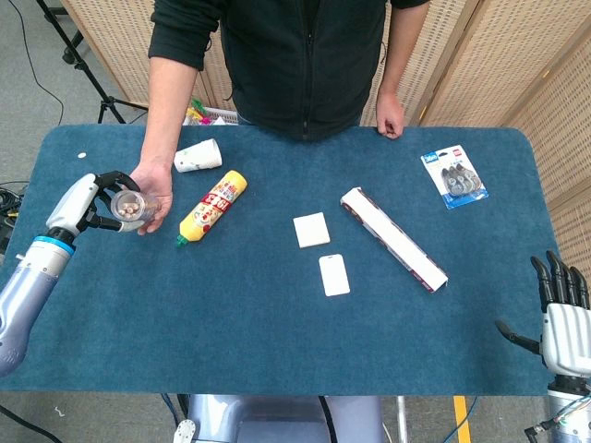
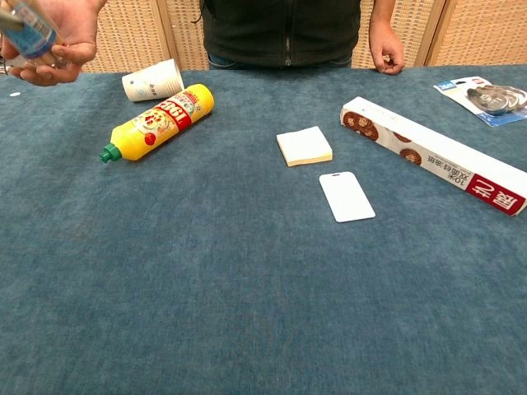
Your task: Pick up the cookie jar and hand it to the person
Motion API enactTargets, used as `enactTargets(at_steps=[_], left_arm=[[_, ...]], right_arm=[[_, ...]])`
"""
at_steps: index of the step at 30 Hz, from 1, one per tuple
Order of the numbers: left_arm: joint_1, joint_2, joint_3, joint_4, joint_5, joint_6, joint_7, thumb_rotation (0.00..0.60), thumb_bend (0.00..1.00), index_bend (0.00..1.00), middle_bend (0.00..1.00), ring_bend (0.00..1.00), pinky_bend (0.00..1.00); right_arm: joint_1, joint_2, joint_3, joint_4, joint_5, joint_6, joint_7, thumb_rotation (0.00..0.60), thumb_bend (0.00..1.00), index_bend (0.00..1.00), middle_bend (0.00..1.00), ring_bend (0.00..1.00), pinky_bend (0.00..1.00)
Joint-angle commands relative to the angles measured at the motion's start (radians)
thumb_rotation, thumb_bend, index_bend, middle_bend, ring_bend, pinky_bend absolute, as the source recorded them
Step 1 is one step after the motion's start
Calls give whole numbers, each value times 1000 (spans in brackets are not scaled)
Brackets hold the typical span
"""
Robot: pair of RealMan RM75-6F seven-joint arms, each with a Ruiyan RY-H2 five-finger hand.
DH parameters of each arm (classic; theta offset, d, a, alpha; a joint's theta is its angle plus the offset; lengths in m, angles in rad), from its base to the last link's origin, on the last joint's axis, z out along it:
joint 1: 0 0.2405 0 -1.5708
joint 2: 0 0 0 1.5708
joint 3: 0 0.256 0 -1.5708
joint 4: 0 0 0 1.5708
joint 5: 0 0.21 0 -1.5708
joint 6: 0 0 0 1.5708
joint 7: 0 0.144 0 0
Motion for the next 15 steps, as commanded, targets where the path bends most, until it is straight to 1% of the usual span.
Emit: enactTargets(at_steps=[1, 2, 3, 6, 8, 10, 11, 13, 15], left_arm=[[-6, 2, 15, 7, 32, -51, 19, 600, 22, 83, 0, 0, 25], [-2, 1, 12, 9, 46, -47, 8, 600, 0, 17, 0, 0, 0], [10, -6, 1, 14, 74, -27, -20, 600, 0, 3, 0, 0, 0], [31, -10, -14, 16, 116, 6, -66, 600, 0, 0, 0, 0, 0], [54, -1, -23, 13, 169, 42, -106, 600, 0, 0, 0, 0, 0], [69, 11, -25, 7, 200, 61, -127, 600, 0, 0, 0, 0, 0], [87, 31, -36, 0, 221, 104, -136, 600, 0, 0, 0, 0, 0], [124, 56, -36, -20, 268, 167, -155, 600, 0, 0, 0, 0, 0], [148, 64, -31, -15, 304, 224, -134, 600, 0, 0, 0, 0, 0]], right_arm=[[0, 0, 0, 1, 0, 0, 0, 600, 0, 0, 0, 0, 0], [0, 0, -1, 0, 0, 0, 0, 600, 0, 0, 0, 0, 0], [0, 0, -1, 0, 0, 0, 0, 600, 0, 0, 0, 0, 0], [0, 0, -1, -1, -1, 0, 0, 600, 0, 0, 0, 0, 0], [0, 0, -2, -1, -2, -1, 0, 600, 0, 0, 0, 0, 0], [0, 0, -4, -2, -3, -2, -1, 600, 0, 0, 0, 0, 0], [0, 0, -6, -4, -6, -2, 0, 600, 0, 0, 0, 0, 0], [-1, 3, -7, -7, -8, -1, 4, 600, 0, 0, 0, 0, 0], [-2, 4, -7, -8, -9, 0, 6, 600, 0, 0, 0, 0, 0]])
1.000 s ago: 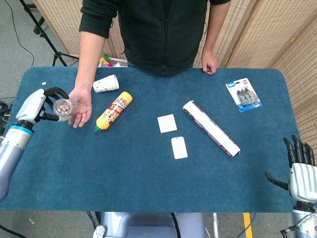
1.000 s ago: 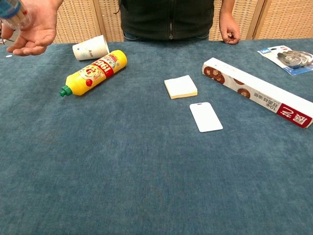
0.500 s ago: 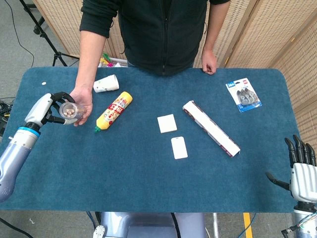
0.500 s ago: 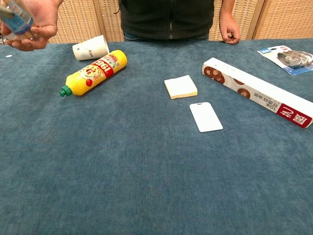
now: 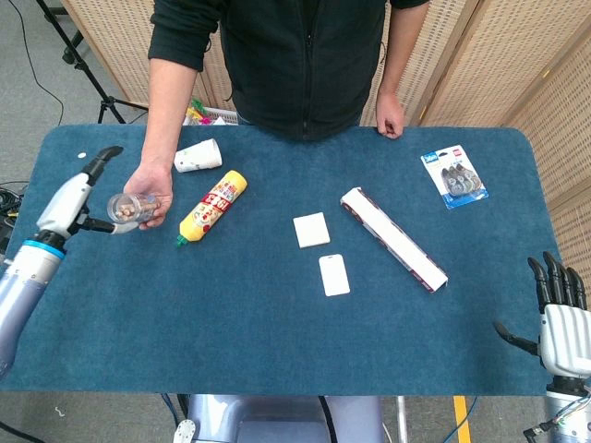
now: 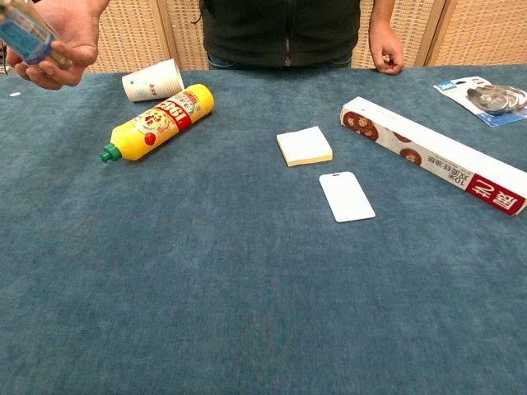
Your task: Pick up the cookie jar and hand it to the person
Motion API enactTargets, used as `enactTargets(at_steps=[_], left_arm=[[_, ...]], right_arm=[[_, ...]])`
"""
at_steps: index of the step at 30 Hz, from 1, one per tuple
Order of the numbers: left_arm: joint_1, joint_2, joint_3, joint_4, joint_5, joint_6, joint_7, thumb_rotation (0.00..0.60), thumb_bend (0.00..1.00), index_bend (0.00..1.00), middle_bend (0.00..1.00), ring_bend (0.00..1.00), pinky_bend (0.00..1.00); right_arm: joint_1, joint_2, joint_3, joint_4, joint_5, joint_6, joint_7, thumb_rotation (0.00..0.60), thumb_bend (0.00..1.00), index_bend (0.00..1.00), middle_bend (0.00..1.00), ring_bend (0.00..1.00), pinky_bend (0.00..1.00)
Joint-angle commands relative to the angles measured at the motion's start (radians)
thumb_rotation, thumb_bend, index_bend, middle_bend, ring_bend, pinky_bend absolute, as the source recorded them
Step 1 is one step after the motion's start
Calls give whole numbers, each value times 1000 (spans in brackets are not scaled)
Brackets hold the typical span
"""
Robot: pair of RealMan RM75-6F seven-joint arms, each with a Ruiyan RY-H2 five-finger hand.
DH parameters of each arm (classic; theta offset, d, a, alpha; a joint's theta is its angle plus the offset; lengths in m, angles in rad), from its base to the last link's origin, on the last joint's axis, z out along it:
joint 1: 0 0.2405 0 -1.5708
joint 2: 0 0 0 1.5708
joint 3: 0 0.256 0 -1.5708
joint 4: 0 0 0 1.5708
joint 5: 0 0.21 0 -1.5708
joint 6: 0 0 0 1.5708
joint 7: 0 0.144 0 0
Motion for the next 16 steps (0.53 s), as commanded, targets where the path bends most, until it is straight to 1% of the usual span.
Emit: enactTargets(at_steps=[1, 4, 6, 8, 10, 12, 16], left_arm=[[84, 38, 4, -4, 108, 168, 40, 600, 0, 0, 0, 0, 0], [120, 21, 20, 6, 128, 257, 129, 600, 0, 0, 0, 0, 0], [162, -9, 42, 15, 137, 347, 231, 600, 0, 0, 0, 0, 0], [203, -49, 68, 31, 142, 423, 316, 600, 0, 0, 0, 0, 0], [255, -95, 109, 53, 138, 479, 382, 600, 0, 0, 0, 0, 0], [290, -135, 131, 79, 139, 519, 401, 600, 0, 0, 0, 0, 0], [335, -187, 158, 122, 149, 570, 420, 600, 0, 0, 0, 0, 0]], right_arm=[[-1, 2, 0, -1, -1, 2, 2, 600, 0, 0, 0, 0, 0], [-1, 2, 0, -1, -3, 3, 4, 600, 0, 0, 0, 0, 0], [-1, 2, 0, -2, -5, 5, 4, 600, 0, 0, 0, 0, 0], [-1, 2, -2, -3, -9, 5, 5, 600, 0, 0, 0, 0, 0], [-2, 3, -5, -5, -15, 7, 6, 600, 0, 0, 0, 0, 0], [-3, 4, -7, -7, -19, 8, 7, 600, 0, 0, 0, 0, 0], [-4, 5, -8, -8, -23, 10, 8, 600, 0, 0, 0, 0, 0]])
